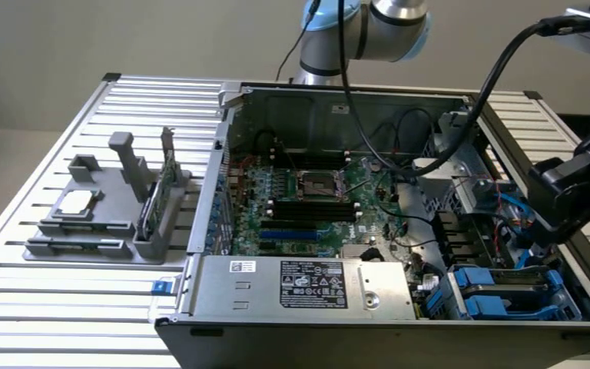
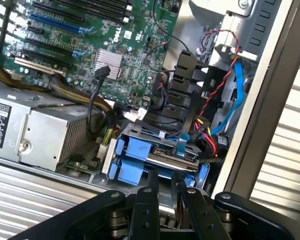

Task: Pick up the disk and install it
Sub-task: 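Insert the first disk wire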

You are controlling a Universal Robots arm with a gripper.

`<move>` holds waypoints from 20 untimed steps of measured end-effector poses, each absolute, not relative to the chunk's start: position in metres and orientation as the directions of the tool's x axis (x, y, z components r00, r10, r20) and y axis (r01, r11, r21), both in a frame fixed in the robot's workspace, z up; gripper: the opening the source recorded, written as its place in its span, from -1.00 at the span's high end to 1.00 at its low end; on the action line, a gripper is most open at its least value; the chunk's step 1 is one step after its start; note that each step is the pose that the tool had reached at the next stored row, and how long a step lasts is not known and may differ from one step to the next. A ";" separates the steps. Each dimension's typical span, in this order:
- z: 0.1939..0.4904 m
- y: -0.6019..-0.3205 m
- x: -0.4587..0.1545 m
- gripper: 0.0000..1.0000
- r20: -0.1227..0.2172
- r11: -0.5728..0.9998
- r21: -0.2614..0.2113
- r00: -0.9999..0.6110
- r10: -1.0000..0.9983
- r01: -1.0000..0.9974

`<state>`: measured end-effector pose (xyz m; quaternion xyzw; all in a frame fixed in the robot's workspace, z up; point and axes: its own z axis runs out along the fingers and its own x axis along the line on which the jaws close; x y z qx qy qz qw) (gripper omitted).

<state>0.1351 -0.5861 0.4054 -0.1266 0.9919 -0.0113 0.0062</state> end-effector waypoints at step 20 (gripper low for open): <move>0.405 -0.586 0.135 0.51 -0.010 0.995 -0.024 -0.995 0.096 0.096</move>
